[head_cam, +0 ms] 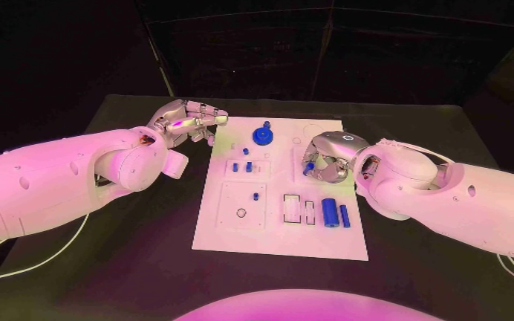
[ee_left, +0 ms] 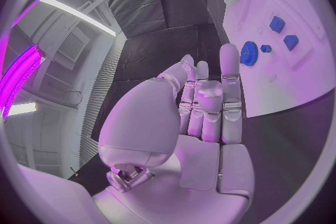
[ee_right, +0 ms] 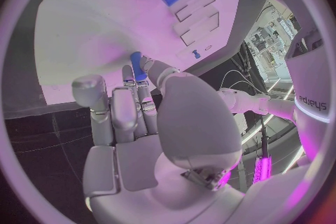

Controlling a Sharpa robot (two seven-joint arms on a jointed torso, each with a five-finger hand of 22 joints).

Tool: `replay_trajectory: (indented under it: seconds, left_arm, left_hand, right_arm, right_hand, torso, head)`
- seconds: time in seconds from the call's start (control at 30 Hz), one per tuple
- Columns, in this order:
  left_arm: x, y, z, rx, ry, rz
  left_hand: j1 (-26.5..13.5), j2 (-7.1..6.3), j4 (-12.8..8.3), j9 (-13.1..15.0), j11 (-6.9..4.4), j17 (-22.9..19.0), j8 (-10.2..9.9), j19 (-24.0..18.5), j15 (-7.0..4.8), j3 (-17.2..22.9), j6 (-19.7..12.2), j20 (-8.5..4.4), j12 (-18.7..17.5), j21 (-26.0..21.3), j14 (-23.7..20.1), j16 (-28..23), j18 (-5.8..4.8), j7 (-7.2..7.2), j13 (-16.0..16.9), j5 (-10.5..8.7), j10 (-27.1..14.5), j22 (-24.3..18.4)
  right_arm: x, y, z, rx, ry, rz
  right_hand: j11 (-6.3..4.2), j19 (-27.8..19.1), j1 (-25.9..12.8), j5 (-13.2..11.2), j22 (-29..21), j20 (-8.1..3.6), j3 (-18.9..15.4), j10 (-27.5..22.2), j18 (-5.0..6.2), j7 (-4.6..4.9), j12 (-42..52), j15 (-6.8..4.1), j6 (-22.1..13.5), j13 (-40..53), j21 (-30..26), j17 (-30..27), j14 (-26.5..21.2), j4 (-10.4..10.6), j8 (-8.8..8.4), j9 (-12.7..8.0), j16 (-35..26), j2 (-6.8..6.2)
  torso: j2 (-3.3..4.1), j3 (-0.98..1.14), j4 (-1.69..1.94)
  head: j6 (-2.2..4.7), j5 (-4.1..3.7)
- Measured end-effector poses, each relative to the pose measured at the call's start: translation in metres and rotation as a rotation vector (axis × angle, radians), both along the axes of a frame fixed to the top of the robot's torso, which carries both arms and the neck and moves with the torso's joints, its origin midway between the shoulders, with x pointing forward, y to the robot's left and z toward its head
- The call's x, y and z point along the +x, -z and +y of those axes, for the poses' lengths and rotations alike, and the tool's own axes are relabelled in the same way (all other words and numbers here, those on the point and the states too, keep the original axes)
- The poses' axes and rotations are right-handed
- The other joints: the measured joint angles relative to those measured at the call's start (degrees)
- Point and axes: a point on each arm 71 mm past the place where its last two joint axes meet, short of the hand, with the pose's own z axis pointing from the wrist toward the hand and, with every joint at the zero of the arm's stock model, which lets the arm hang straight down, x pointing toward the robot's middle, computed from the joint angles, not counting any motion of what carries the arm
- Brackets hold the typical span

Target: Assemble the parts on the task board

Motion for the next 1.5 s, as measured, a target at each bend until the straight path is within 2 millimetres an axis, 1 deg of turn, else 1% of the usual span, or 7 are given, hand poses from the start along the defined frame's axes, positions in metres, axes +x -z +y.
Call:
replay_trajectory:
  seconds: [0.27, 0.37, 0.5, 0.77, 1.03, 1.3, 1.5]
  left_arm:
    - [0.0, 0.0, 0.0, 0.0, 0.001, 0.001]
    - [0.0, 0.0, 0.0, 0.0, 0.001, 0.001]
    - [0.0, 0.0, -0.001, 0.0, 0.002, 0.001]
    - [0.0, 0.0, -0.001, 0.0, 0.002, 0.001]
    - [0.001, 0.0, 0.0, 0.001, 0.0, 0.001]
    - [0.001, 0.001, 0.0, 0.002, -0.001, 0.002]
    - [0.001, 0.001, 0.001, 0.002, -0.003, 0.002]
  left_hand:
    - [0.0, 0.0, 0.0, 0.0, 0.0, -0.07, 0.0, 0.0, 0.0, 0.0, 0.0, 0.0, 0.0, 0.0, 0.0, 0.0, 0.0, 0.0, 0.0, 0.0, 0.0, 0.0]
    - [0.0, 0.0, 0.0, 0.0, 0.0, -0.08, 0.0, 0.0, 0.0, 0.0, 0.0, 0.0, 0.0, 0.0, 0.0, 0.0, 0.0, 0.0, 0.0, 0.0, 0.0, 0.0]
    - [0.0, 0.0, 0.0, 0.01, 0.0, -0.08, 0.0, 0.0, 0.0, 0.0, 0.0, 0.0, 0.0, 0.0, 0.0, 0.0, 0.0, 0.0, 0.0, 0.0, 0.0, 0.0]
    - [0.0, 0.0, 0.0, 0.01, 0.0, -0.08, 0.0, 0.0, 0.0, 0.0, 0.0, 0.0, 0.0, 0.0, 0.0, 0.0, 0.0, 0.0, 0.0, 0.0, 0.0, 0.0]
    - [0.0, 0.0, 0.0, 0.01, 0.0, -0.07, 0.0, 0.0, 0.0, 0.0, 0.0, 0.0, 0.0, 0.0, 0.0, 0.0, 0.0, 0.0, 0.01, 0.0, 0.01, 0.0]
    - [0.0, 0.0, 0.0, 0.01, 0.0, -0.07, 0.0, 0.0, 0.0, 0.0, 0.0, 0.0, 0.0, 0.0, 0.0, 0.0, 0.0, 0.0, 0.01, 0.0, 0.01, 0.0]
    - [0.0, 0.0, 0.0, 0.02, 0.0, -0.07, 0.0, 0.0, 0.0, 0.0, 0.0, 0.0, 0.0, 0.0, 0.0, 0.0, 0.0, 0.0, 0.01, 0.0, 0.01, 0.0]
  right_arm:
    - [0.0, 0.001, 0.0, -0.007, 0.0, 0.004]
    - [0.0, 0.001, 0.0, -0.007, -0.001, 0.003]
    - [0.0, 0.0, 0.001, -0.001, -0.002, 0.0]
    - [0.0, -0.001, 0.002, 0.027, 0.002, -0.009]
    - [-0.003, -0.004, -0.001, 0.066, 0.014, -0.01]
    - [-0.015, -0.013, -0.007, 0.117, 0.016, -0.005]
    - [-0.031, -0.023, 0.007, 0.193, -0.033, 0.003]
  right_hand:
    - [-0.05, 0.0, 0.08, 0.0, -0.06, 0.0, 0.25, -0.11, 0.0, -0.19, 0.0, 0.0, -0.19, 0.05, 0.0, 0.0, 0.0, 0.25, -0.25, -0.06, 0.0, -0.33]
    - [-0.44, 0.0, 0.11, 0.0, 0.08, 0.0, 0.69, 1.37, 0.0, -0.19, 0.69, -0.02, -0.18, 0.29, 0.0, 0.0, 0.02, 0.25, -0.25, -0.04, 0.0, -0.29]
    - [-0.76, 0.53, 1.08, -0.36, 1.05, -0.53, 1.68, 3.55, 0.0, -0.45, 1.64, -0.55, 1.57, 0.63, 0.34, 0.6, 0.14, -0.07, 0.51, 0.23, 0.5, 0.67]
    - [-1.77, 0.93, 1.53, -2.37, 2.43, -0.93, 2.21, 5.13, 0.0, -0.99, 2.44, -1.04, 3.36, 1.09, 1.17, 1.65, 0.22, 0.04, 1.55, 0.46, 1.27, 1.12]
    - [-1.67, 1.38, 1.92, -2.57, 3.04, -0.95, 2.61, 5.44, 0.0, -1.37, 2.45, -1.24, 3.76, 1.36, 1.6, 2.01, 0.02, -0.36, 1.64, 0.71, 1.56, 1.5]
    - [-1.67, 1.54, 2.13, -2.7, 3.1, -1.12, 2.85, 5.44, 0.0, -1.24, 2.43, -1.24, 3.88, 1.36, 1.6, 1.8, 0.01, -0.64, 1.59, 0.65, 1.56, 1.71]
    - [-1.67, 1.54, 2.13, -1.77, 3.26, -1.12, 3.11, 5.44, 0.0, -1.24, 2.42, -1.23, 3.88, 1.48, 1.82, 1.8, 0.01, -0.92, 1.53, 0.58, 1.55, 1.71]
  torso:
    - [-0.01, 0.0, -0.01]
    - [-0.01, -0.01, -0.02]
    - [-0.03, -0.01, -0.02]
    - [-0.03, -0.01, 0.01]
    - [-0.03, 0.01, 0.02]
    - [-0.1, -0.03, 0.06]
    - [-0.12, -0.09, 0.09]
  head:
    - [-0.12, 0.02]
    - [-0.05, -0.1]
    - [-0.02, -0.16]
    - [0.04, -0.2]
    - [0.1, -0.18]
    - [0.32, -0.23]
    - [0.35, 0.25]
